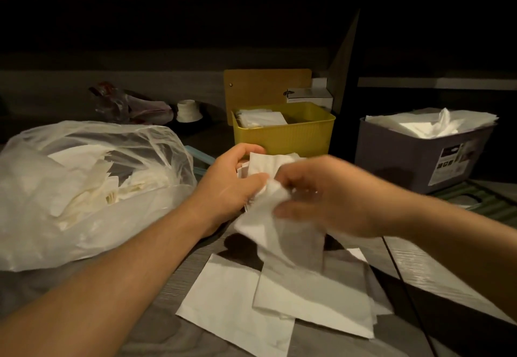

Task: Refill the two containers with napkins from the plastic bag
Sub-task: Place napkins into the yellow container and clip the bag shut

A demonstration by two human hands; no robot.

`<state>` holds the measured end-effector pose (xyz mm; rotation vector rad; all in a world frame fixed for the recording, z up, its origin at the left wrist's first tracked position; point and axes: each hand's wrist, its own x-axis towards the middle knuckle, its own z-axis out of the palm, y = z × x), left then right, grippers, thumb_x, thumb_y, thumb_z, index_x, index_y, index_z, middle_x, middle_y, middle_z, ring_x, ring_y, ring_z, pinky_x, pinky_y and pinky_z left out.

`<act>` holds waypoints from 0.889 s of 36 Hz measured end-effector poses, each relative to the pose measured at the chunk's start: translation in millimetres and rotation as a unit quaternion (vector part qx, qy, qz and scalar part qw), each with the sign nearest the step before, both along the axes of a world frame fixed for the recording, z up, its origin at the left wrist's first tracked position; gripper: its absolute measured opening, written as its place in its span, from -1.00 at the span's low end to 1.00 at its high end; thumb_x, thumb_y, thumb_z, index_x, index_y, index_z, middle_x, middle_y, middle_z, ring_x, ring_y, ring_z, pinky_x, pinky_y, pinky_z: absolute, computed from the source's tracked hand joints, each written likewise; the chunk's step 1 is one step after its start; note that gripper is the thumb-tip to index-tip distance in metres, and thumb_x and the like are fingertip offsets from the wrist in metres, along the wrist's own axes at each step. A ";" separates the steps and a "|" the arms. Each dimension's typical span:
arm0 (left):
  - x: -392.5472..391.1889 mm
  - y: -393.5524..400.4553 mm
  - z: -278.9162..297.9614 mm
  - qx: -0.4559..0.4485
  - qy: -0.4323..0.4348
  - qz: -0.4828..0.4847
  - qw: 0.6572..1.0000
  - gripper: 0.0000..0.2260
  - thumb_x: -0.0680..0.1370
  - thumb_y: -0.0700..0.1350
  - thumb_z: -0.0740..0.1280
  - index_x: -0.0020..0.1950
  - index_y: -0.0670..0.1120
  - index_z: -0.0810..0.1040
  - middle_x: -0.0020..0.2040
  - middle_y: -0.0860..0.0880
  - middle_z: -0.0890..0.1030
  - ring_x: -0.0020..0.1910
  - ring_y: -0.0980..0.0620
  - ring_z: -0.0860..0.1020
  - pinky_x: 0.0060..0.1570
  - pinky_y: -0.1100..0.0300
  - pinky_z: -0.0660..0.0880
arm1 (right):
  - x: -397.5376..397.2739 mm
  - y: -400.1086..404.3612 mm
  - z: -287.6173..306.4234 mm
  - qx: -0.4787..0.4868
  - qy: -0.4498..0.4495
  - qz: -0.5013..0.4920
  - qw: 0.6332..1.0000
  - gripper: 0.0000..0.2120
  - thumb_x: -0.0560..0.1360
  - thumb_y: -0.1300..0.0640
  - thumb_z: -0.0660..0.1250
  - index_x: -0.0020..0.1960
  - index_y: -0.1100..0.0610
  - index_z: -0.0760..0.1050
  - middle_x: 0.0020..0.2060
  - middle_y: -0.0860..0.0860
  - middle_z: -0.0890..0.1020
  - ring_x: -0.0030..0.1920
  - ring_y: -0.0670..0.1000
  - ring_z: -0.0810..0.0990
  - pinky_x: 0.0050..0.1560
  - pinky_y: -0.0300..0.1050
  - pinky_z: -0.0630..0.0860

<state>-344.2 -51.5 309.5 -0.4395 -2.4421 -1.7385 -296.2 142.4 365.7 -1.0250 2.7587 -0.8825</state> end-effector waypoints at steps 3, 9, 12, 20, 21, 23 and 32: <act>-0.9 0.9 0.9 0.010 -0.015 -0.001 1.000 -0.61 0.49 -0.12 0.52 0.26 0.11 0.53 0.12 0.01 0.65 0.09 -0.02 0.65 0.01 -0.02 0.65 | 0.4 9.6 21.1 -0.175 -0.137 -0.028 0.975 -0.83 0.47 0.14 0.44 0.05 0.01 0.60 -0.13 -0.16 0.70 -0.16 -0.18 0.68 -0.25 -0.33 0.57; 0.4 0.7 -0.9 0.010 -0.007 0.005 1.000 -0.66 0.55 -0.20 0.44 0.27 0.08 0.51 0.15 0.01 0.61 0.10 0.01 0.62 -0.12 0.24 0.61 | 9.8 20.8 34.6 -0.067 -0.292 0.004 0.954 -0.77 0.46 0.11 0.45 0.11 0.06 0.59 -0.06 0.00 0.74 -0.10 0.04 0.74 -0.16 -0.12 0.68; 0.6 1.3 -2.6 0.020 -0.006 0.015 1.000 -0.67 0.56 -0.23 0.42 0.25 0.07 0.52 0.14 0.00 0.62 0.07 0.01 0.64 -0.11 0.15 0.65 | 17.9 9.4 15.8 0.155 -0.170 0.016 0.973 -0.74 0.47 -0.11 0.48 0.14 -0.20 0.56 -0.08 -0.27 0.65 -0.12 -0.21 0.64 -0.22 -0.38 0.55; 2.3 3.3 -0.8 0.004 0.002 0.014 1.000 -0.66 0.57 -0.19 0.43 0.30 0.08 0.51 0.20 0.03 0.60 0.15 0.02 0.62 0.08 -0.02 0.65 | 35.4 4.5 13.3 0.314 -0.114 0.015 0.942 -0.46 0.39 -0.37 0.42 0.29 -0.29 0.35 0.09 -0.28 0.50 0.02 -0.16 0.51 -0.02 -0.21 0.54; 2.8 3.2 -0.9 0.003 0.003 0.016 1.000 -0.66 0.56 -0.19 0.43 0.29 0.08 0.51 0.20 0.02 0.60 0.15 0.02 0.62 0.08 -0.04 0.65 | 35.9 4.3 13.0 0.310 -0.117 0.023 0.943 -0.56 0.39 -0.37 0.42 0.18 -0.29 0.38 0.03 -0.28 0.51 -0.03 -0.17 0.51 -0.10 -0.25 0.50; 3.7 3.1 -0.6 -0.001 0.006 0.016 1.000 -0.66 0.57 -0.18 0.43 0.30 0.08 0.51 0.20 0.02 0.60 0.14 0.02 0.62 0.08 -0.03 0.65 | 34.7 4.5 11.9 0.301 -0.117 0.041 0.946 -0.68 0.42 -0.34 0.41 0.04 -0.26 0.38 -0.03 -0.27 0.52 -0.06 -0.18 0.51 -0.16 -0.27 0.46; 5.2 3.0 1.8 -0.006 -0.004 -0.016 1.000 -0.54 0.50 -0.18 0.50 0.32 0.16 0.50 0.22 0.05 0.58 0.17 0.00 0.60 0.10 -0.04 0.64 | 12.6 25.6 22.7 0.146 -0.087 -0.010 0.985 -0.77 0.57 -0.04 0.35 0.11 -0.31 0.37 -0.01 -0.21 0.58 -0.04 -0.13 0.60 -0.07 -0.30 0.62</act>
